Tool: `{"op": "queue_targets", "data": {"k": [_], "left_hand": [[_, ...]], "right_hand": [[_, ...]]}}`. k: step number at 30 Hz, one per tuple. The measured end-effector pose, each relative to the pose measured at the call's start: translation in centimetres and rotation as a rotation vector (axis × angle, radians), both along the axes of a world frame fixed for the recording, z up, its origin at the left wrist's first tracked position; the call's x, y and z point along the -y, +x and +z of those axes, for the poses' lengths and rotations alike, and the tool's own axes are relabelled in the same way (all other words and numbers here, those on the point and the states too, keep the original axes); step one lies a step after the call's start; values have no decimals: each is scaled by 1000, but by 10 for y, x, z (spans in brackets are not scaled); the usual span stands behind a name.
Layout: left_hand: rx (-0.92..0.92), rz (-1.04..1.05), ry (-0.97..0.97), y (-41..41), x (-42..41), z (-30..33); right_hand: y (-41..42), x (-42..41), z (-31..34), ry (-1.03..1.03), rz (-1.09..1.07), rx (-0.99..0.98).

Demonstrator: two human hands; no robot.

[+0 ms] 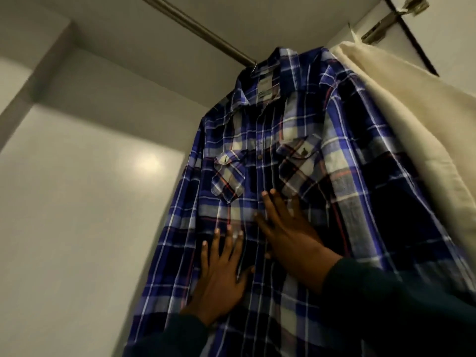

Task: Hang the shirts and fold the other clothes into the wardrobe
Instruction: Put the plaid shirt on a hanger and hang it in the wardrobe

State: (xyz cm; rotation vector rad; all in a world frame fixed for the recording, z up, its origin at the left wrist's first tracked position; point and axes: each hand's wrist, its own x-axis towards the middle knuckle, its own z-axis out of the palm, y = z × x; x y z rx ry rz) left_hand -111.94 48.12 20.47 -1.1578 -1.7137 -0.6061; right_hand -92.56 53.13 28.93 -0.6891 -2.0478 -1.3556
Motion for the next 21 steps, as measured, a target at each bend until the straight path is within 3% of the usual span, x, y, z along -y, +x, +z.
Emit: {"op": "queue_targets", "data": {"k": [3, 5, 7, 11, 15, 19, 21], "left_hand": [[38, -63, -70, 3, 7, -30], [54, -152, -31, 11, 11, -49], [17, -226, 54, 15, 12, -59], [-2, -384, 151, 25, -4, -51], [-50, -394, 105, 38, -25, -62], [116, -457, 49, 60, -31, -107], [76, -453, 53, 69, -29, -118]], "right_hand": [[1, -6, -26, -178, -177, 110], [6, -5, -47, -192, -255, 214], [13, 1, -58, -202, -188, 247], [27, 21, -51, -126, 113, 84], [40, 15, -56, -154, -18, -5], [65, -8, -93, -168, -259, 303], [81, -19, -105, -178, -390, 478]]}}
